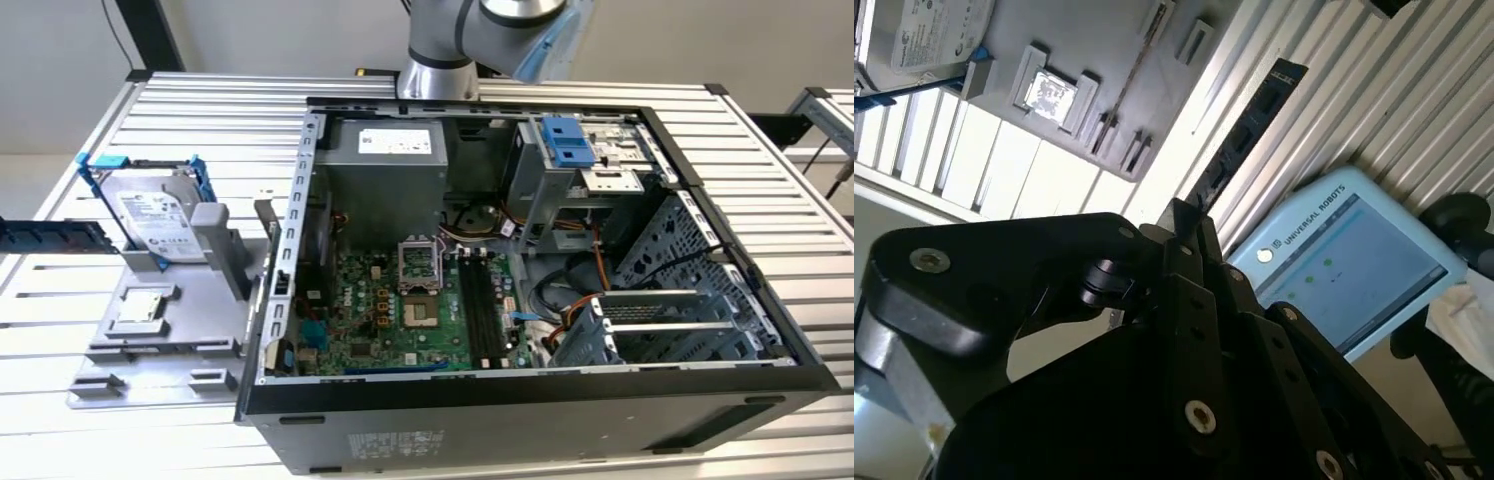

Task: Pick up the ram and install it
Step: 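Pick up the ram and move it above insertion slot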

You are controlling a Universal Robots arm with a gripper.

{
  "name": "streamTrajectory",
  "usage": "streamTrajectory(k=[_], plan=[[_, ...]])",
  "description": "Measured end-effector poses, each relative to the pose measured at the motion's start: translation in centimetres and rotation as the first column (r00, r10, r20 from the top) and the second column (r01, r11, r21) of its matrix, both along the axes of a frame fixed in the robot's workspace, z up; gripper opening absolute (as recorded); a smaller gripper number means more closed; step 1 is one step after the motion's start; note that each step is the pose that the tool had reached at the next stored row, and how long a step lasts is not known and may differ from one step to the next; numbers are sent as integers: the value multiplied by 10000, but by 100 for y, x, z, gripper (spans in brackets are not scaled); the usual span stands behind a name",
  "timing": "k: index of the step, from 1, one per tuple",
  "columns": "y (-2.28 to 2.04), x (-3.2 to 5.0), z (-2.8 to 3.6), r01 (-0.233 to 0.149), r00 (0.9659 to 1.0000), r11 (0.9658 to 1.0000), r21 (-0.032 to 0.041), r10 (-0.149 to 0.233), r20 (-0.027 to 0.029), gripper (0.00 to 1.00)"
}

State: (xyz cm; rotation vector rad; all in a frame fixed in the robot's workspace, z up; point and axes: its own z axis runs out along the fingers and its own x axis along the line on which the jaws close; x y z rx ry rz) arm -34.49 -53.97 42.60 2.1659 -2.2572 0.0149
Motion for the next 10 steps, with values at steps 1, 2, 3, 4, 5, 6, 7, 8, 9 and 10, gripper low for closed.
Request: streamTrajectory(k=[1,2,3,4,5,6,7,8,9,10], plan=[[0,0,-1,0,10000,10000,1,0,2,0],[0,0,-1,0,10000,10000,1,0,1,0],[0,0,0,0,10000,10000,0,0,1,0],[0,6,1,0,10000,10000,-2,0,0,0],[1,23,2,1,10000,10000,-3,-1,-1,0],[1,51,1,1,10000,10000,-3,-1,0,0],[0,87,1,0,10000,10000,-2,0,-1,0],[0,124,1,0,10000,10000,-2,0,-2,0],[0,162,0,0,10000,10000,-1,0,-3,0],[0,199,0,0,10000,10000,-1,0,-5,0]])
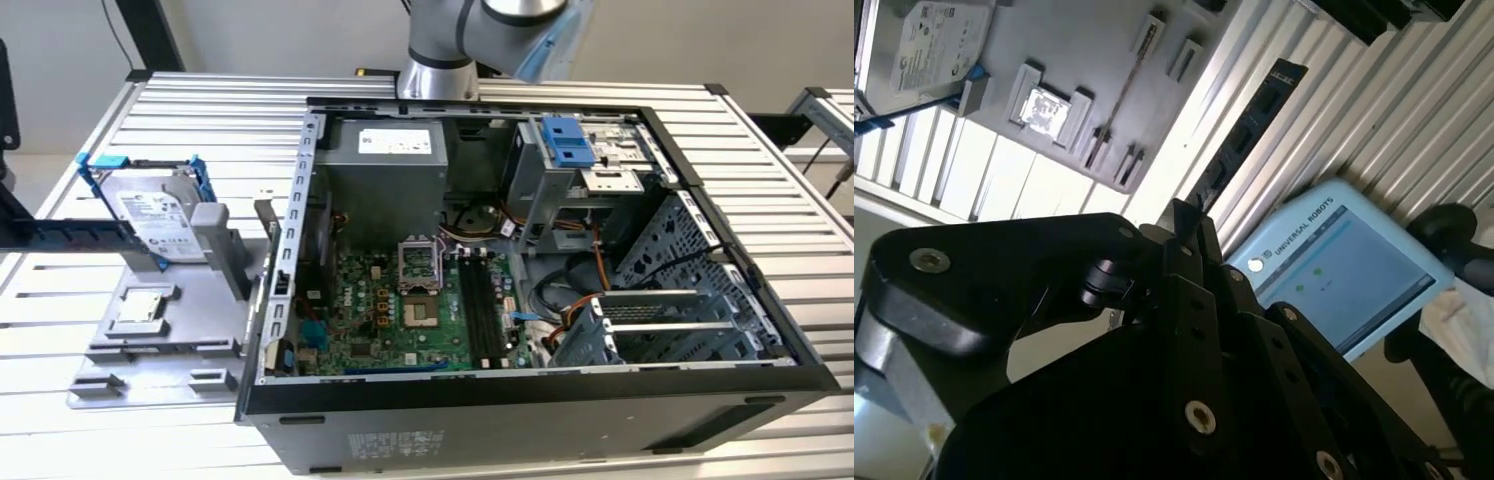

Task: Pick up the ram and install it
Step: 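Pick up the ram and move it above insertion slot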

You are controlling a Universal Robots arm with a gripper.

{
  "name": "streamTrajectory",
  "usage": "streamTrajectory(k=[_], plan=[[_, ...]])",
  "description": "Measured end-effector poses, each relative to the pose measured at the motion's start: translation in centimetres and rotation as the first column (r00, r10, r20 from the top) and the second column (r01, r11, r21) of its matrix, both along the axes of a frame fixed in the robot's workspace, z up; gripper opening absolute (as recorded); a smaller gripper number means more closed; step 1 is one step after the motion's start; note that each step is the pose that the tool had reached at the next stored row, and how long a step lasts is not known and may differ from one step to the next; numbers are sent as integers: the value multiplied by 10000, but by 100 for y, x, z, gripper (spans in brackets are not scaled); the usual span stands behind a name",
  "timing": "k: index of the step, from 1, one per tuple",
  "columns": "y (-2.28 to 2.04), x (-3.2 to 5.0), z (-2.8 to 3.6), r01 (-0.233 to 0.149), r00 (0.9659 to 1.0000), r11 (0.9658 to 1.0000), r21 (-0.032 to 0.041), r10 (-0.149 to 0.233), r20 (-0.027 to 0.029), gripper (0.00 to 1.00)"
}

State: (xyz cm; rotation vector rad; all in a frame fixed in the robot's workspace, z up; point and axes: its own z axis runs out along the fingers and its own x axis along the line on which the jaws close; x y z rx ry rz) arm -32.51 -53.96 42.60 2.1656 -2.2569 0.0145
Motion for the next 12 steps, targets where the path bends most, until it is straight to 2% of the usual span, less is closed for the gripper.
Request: streamTrajectory(k=[12], plan=[[0,397,1,0,10000,10000,-1,0,-21,0]])
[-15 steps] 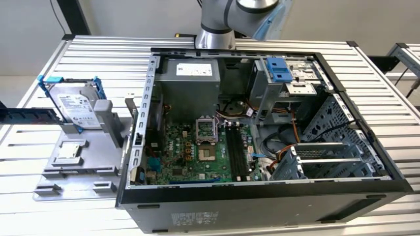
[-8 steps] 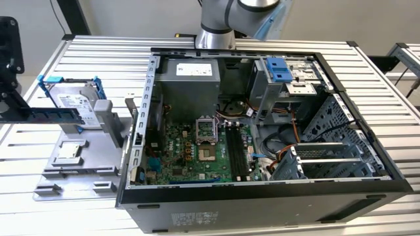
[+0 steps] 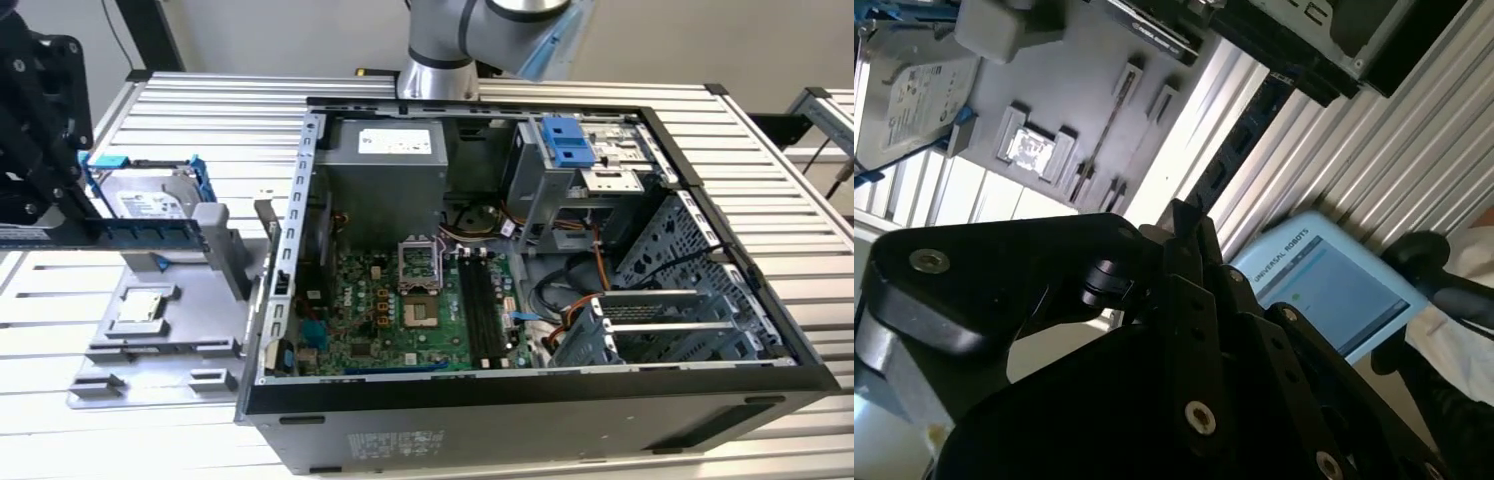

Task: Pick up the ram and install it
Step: 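Pick up the ram and move it above insertion slot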

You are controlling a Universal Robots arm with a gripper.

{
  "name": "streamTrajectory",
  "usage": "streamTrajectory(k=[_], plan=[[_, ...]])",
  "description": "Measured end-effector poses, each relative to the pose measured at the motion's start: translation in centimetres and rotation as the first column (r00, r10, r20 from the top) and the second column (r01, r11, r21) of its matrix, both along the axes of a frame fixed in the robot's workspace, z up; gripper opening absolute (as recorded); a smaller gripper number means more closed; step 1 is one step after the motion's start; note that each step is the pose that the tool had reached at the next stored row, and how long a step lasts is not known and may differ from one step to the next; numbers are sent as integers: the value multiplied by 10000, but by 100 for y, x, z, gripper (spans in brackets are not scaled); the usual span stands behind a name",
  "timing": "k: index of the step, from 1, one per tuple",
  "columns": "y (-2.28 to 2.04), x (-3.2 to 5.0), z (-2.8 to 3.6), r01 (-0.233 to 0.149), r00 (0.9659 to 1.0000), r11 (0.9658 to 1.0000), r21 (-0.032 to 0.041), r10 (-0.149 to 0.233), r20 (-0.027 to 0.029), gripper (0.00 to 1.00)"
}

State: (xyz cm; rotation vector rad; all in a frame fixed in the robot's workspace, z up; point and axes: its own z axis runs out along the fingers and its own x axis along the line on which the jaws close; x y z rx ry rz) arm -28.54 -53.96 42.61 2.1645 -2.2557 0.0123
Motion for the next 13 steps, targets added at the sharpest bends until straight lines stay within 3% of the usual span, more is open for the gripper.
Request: streamTrajectory(k=[13], plan=[[0,339,0,0,10000,10000,1,0,-14,0]])
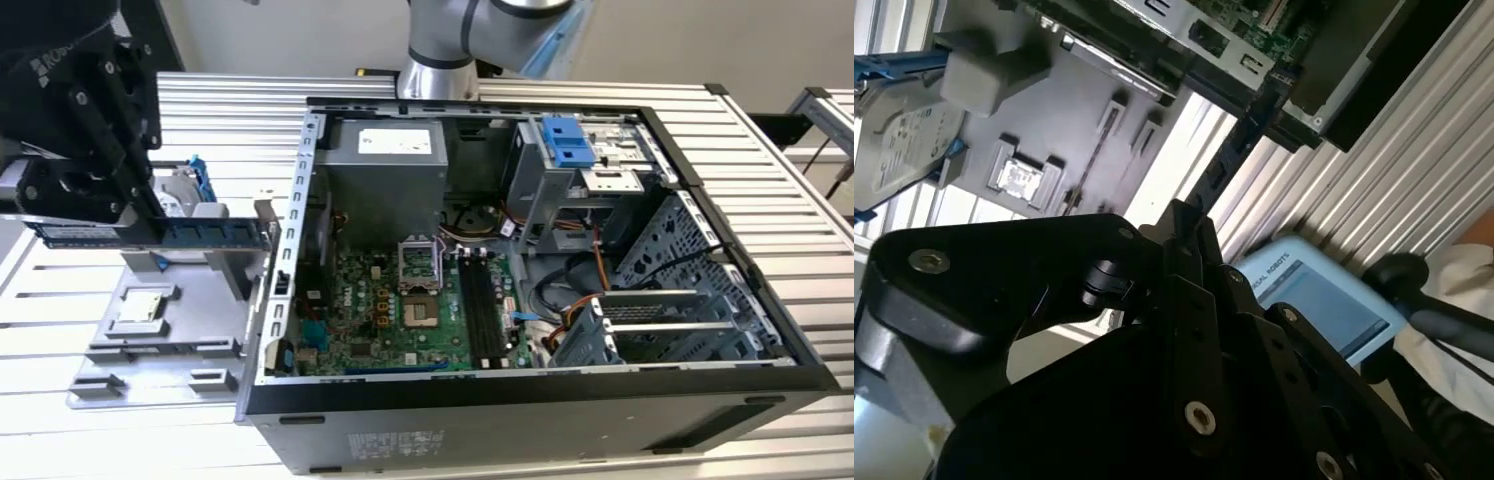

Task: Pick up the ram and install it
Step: 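Pick up the ram and move it above insertion slot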

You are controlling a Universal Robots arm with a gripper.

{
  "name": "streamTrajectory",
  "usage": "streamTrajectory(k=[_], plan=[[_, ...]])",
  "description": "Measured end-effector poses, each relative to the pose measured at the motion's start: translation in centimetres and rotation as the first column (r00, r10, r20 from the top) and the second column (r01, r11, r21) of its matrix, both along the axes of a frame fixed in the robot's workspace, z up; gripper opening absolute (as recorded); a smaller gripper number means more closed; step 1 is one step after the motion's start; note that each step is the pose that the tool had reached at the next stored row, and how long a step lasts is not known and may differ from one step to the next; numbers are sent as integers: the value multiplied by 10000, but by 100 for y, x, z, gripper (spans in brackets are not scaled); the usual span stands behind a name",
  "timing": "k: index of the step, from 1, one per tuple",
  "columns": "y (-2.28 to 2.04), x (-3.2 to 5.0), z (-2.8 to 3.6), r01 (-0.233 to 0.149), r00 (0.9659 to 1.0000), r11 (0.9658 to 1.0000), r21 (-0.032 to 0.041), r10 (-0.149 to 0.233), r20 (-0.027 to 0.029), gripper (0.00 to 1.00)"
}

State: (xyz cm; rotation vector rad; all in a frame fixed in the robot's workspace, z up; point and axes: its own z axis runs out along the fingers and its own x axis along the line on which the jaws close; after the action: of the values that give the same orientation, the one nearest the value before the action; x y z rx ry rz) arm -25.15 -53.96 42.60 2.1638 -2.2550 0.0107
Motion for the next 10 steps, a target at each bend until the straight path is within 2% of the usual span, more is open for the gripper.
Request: streamTrajectory(k=[10], plan=[[0,231,0,0,10000,10000,-1,0,-10,0]])
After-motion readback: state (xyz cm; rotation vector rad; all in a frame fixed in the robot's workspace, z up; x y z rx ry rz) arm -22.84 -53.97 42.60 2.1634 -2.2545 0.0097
